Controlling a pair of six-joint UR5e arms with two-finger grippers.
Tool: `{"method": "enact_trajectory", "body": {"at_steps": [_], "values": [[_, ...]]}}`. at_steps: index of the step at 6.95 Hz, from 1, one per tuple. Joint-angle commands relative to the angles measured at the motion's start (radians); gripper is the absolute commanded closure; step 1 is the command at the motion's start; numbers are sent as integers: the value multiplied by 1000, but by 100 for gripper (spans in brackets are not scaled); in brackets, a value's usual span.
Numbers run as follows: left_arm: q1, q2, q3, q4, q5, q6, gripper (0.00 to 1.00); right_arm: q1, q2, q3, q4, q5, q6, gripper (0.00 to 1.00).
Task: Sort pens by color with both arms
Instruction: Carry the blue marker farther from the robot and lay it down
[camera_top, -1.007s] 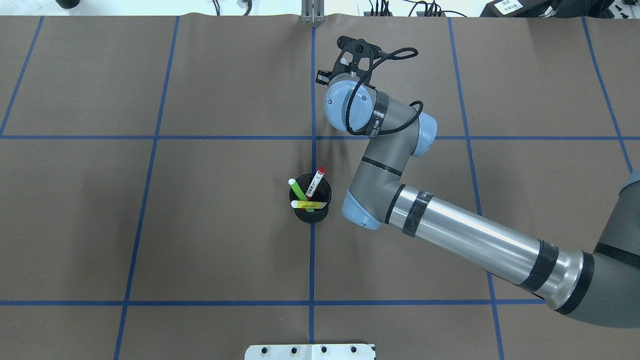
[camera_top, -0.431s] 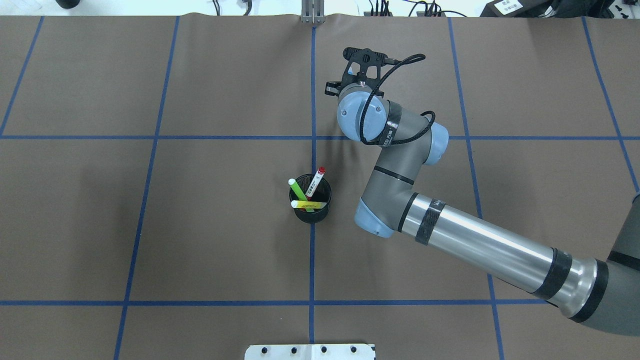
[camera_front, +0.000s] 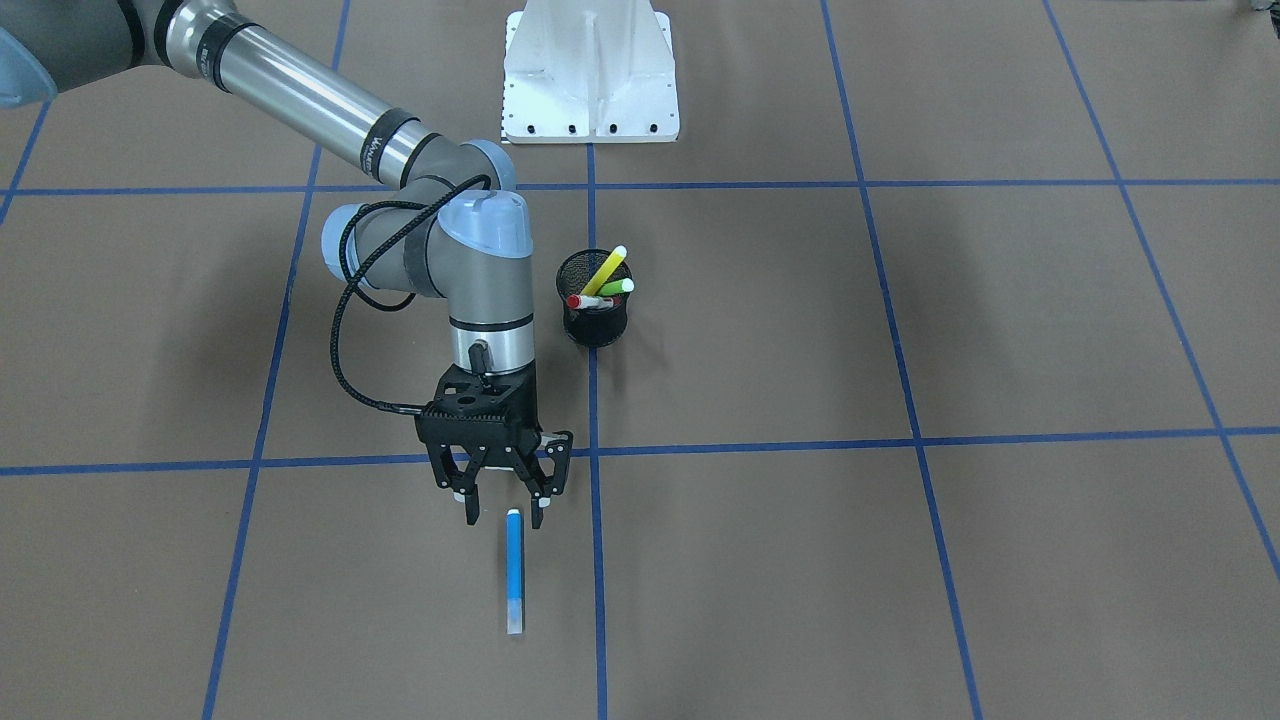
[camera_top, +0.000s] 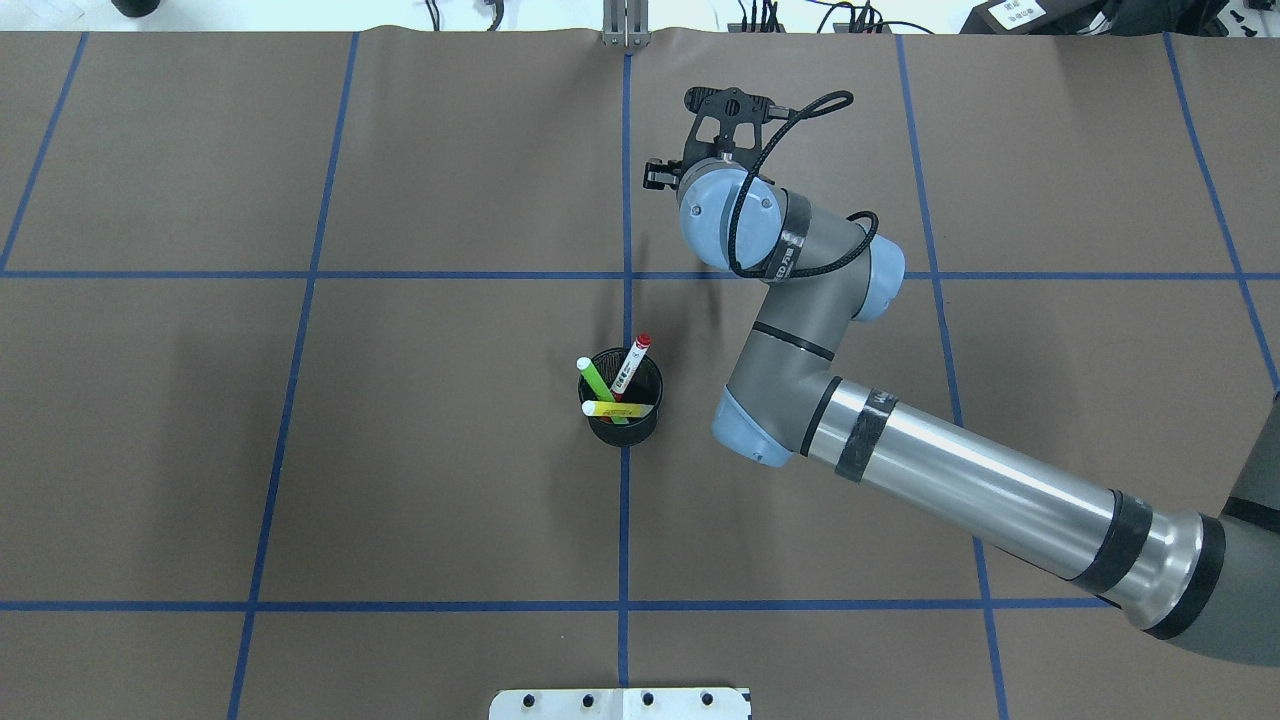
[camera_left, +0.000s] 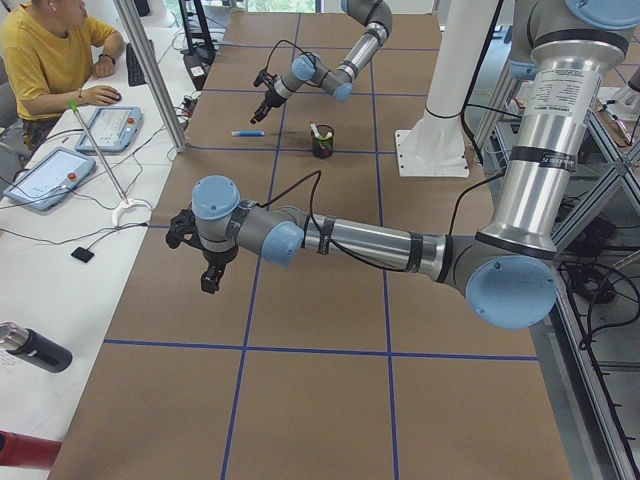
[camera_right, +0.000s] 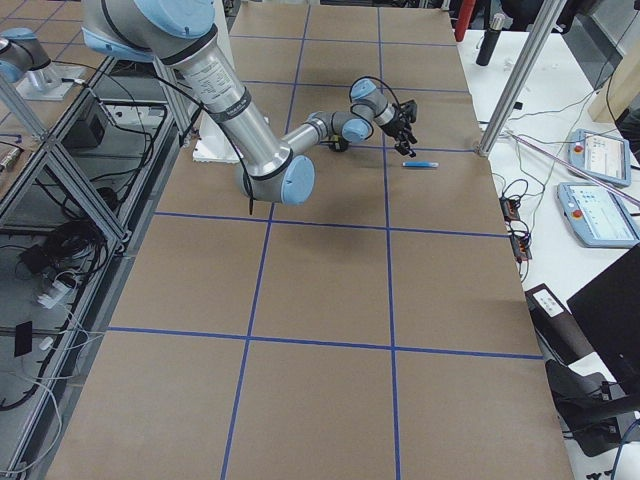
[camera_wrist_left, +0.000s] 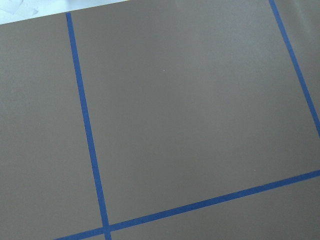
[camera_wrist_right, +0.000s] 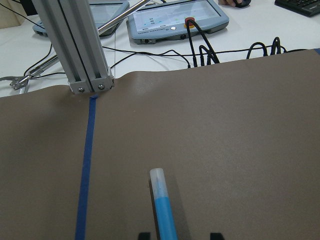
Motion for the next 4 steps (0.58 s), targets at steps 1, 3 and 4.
{"method": "enact_trajectory", "body": {"at_steps": [1,3,4], "values": [[0,-11,-2,-1,0,-14,0,63,-1,33,-4,183,-21,2],[53,-37,-91,-6,11,-217,0,144,-41,81,-8,397,-57,2],[73,-37,-161,3,5,-236,0,204,-76,117,-25,541,-104,1]]}}
